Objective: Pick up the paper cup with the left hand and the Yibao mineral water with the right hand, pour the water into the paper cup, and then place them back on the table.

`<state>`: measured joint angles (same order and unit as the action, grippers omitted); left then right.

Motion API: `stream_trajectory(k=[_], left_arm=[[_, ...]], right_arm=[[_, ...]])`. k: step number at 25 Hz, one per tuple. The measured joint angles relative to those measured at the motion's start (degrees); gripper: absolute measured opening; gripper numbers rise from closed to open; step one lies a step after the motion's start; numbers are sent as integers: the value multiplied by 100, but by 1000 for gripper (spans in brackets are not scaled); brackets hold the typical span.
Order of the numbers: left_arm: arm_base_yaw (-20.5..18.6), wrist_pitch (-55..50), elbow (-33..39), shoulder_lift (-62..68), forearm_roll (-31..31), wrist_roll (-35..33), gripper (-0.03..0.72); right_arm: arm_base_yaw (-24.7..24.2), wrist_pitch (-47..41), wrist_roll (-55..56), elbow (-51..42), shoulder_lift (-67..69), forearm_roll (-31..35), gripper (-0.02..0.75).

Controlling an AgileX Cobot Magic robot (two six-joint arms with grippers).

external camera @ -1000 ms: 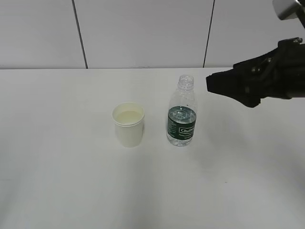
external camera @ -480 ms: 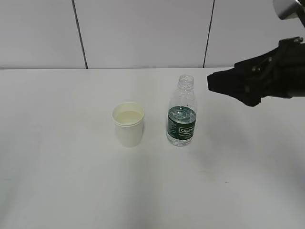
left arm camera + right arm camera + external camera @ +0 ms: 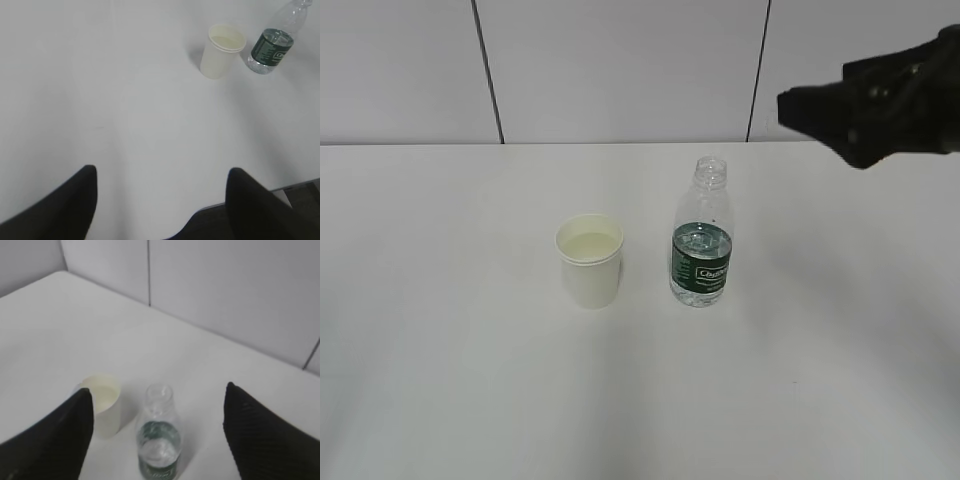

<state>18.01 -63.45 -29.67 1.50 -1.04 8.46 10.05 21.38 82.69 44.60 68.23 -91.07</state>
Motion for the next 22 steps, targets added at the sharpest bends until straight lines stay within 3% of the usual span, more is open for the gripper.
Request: stream_trajectory(k=[4, 7, 10, 16, 22], left_arm=[[0, 0, 0, 0, 4, 0, 529], [0, 0, 0, 0, 4, 0, 529], [0, 0, 0, 0, 4, 0, 529], [0, 0, 0, 0, 4, 0, 529], [0, 0, 0, 0, 4, 0, 529]], right_arm=[[0, -1201, -2090, -76, -229, 1869, 594], [0, -2787, -4042, -138, -446, 3838, 594], [0, -4263, -5608, -159, -731, 5291, 593], [0, -5875, -7728, -170, -1392, 7351, 594], [0, -6766, -8914, -242, -1954, 8422, 594]])
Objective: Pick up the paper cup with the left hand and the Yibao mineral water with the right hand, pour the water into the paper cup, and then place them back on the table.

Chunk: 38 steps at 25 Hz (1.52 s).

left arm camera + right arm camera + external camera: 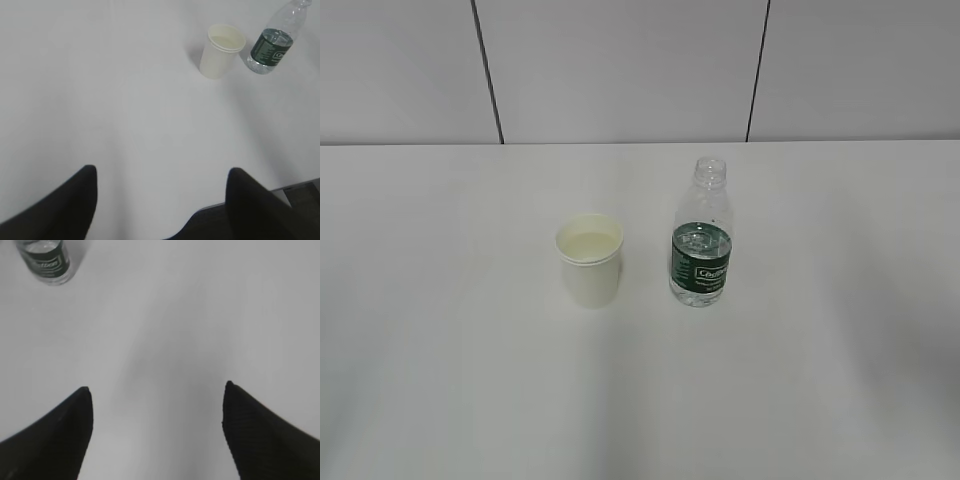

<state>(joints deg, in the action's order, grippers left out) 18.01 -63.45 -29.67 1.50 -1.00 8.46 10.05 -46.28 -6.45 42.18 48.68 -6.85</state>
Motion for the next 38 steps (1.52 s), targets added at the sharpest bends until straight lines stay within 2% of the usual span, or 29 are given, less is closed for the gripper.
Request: stream_trajectory(k=[4, 9, 18, 28, 30, 38], left_arm=[[0, 0, 0, 0, 0, 0, 529], [0, 0, 0, 0, 0, 0, 529], [0, 0, 0, 0, 0, 0, 529], [-5, 0, 0, 0, 0, 0, 529], [-120, 0, 0, 0, 10, 0, 529], [-1096, 0, 0, -99, 27, 0, 529]], right_arm=[[0, -253, -409, -463, -499, 845, 593], [0, -567, -761, -629, -1032, 873, 593], [0, -1056, -801, -1052, -1784, 1098, 593], [0, -1383, -801, -1102, -2525, 1107, 593], [0, -1433, -790, -1158, -2675, 1107, 593], [0, -1670, -598, -1269, -3236, 1107, 593]])
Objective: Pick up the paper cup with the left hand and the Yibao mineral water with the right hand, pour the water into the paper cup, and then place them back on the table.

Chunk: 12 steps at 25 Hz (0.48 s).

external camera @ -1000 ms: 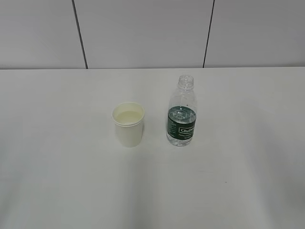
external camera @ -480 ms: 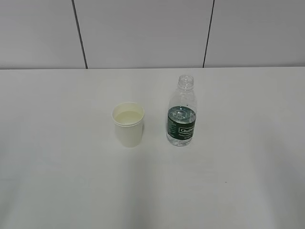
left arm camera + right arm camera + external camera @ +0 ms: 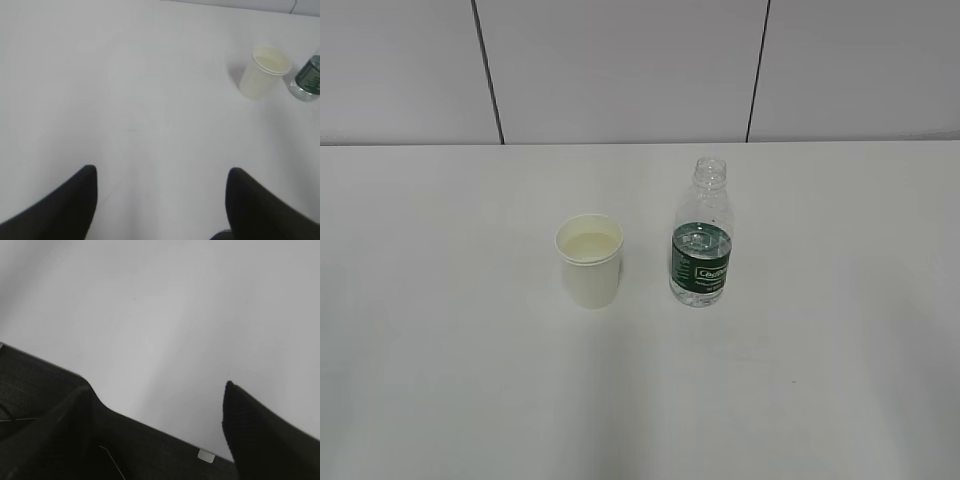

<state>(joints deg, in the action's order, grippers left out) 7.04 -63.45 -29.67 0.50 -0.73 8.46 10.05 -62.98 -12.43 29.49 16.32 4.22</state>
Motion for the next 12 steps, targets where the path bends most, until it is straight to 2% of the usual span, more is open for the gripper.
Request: stream_trajectory(k=[4, 12], left_arm=[[-234, 0, 0, -28, 0, 0, 529], [-266, -7, 0, -155, 0, 0, 529]], right_arm=[[0, -172, 112, -99, -398, -24, 593], [0, -200, 434, -99, -1261, -171, 593]])
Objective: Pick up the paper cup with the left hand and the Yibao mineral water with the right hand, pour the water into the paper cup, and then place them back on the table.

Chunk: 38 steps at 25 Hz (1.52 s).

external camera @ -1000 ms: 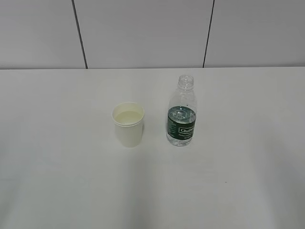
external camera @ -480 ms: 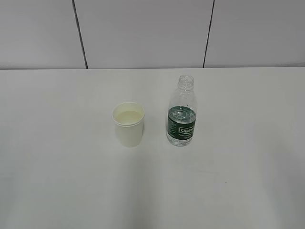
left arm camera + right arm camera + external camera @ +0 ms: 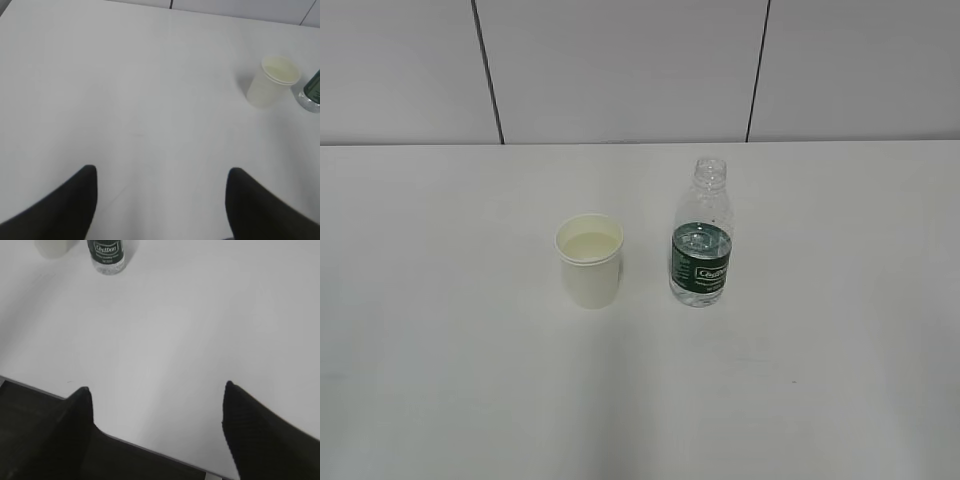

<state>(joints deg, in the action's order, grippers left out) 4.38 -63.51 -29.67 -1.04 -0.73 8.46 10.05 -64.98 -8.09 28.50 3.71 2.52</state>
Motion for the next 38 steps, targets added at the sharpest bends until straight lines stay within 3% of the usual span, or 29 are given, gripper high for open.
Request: stream_trajectory(k=[25, 34, 38], left_arm=[[0, 0, 0, 0, 6, 0, 529], [0, 0, 0, 0, 6, 0, 529], [0, 0, 0, 0, 6, 0, 529]], right_arm=[[-25, -23, 346, 0, -465, -195, 593], [-977, -23, 346, 0, -465, -195, 593], [-1079, -23, 358, 0, -465, -195, 593]])
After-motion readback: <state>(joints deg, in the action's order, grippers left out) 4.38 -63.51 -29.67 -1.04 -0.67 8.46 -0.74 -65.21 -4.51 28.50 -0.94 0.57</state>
